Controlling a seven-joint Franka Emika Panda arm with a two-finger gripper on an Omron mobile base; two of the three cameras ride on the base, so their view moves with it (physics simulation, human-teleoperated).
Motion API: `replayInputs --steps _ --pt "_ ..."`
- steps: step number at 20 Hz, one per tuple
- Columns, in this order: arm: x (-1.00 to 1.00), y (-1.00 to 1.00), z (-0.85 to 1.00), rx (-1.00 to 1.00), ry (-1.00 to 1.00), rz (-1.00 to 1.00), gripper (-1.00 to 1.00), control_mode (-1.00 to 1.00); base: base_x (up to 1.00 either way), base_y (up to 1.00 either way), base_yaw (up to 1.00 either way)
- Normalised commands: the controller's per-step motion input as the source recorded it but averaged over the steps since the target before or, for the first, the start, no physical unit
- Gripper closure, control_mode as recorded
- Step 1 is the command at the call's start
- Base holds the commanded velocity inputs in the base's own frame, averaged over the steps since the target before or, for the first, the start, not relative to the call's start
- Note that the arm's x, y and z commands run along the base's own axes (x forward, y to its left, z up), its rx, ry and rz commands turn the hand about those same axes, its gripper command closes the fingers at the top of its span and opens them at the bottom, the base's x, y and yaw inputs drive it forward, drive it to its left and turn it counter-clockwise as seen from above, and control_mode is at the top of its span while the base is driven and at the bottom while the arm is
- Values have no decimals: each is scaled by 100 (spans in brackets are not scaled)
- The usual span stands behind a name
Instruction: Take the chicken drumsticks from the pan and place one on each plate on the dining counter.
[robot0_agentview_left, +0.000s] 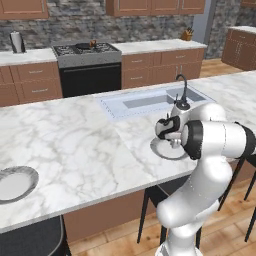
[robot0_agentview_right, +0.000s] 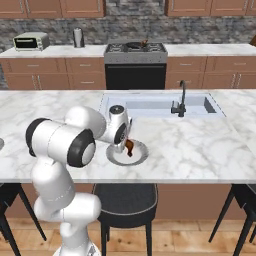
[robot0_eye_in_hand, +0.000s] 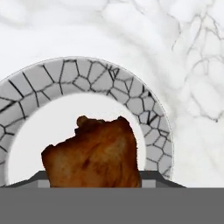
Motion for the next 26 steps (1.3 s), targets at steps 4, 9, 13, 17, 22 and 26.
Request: replayInputs --steps 4,9,13,17,22,26 --pt "0 -29 -64 1 2 0 100 -100 0 0 0" --pt "0 -6 -59 0 1 0 100 -100 0 0 0" --pt "4 0 -49 0 0 1 100 -100 0 0 0" --pt "9 0 -17 1 0 3 -100 -100 0 0 0" --pt "0 0 8 5 0 6 -100 -100 0 0 0" --pt "-18 0 44 2 0 16 -100 -100 0 0 0"
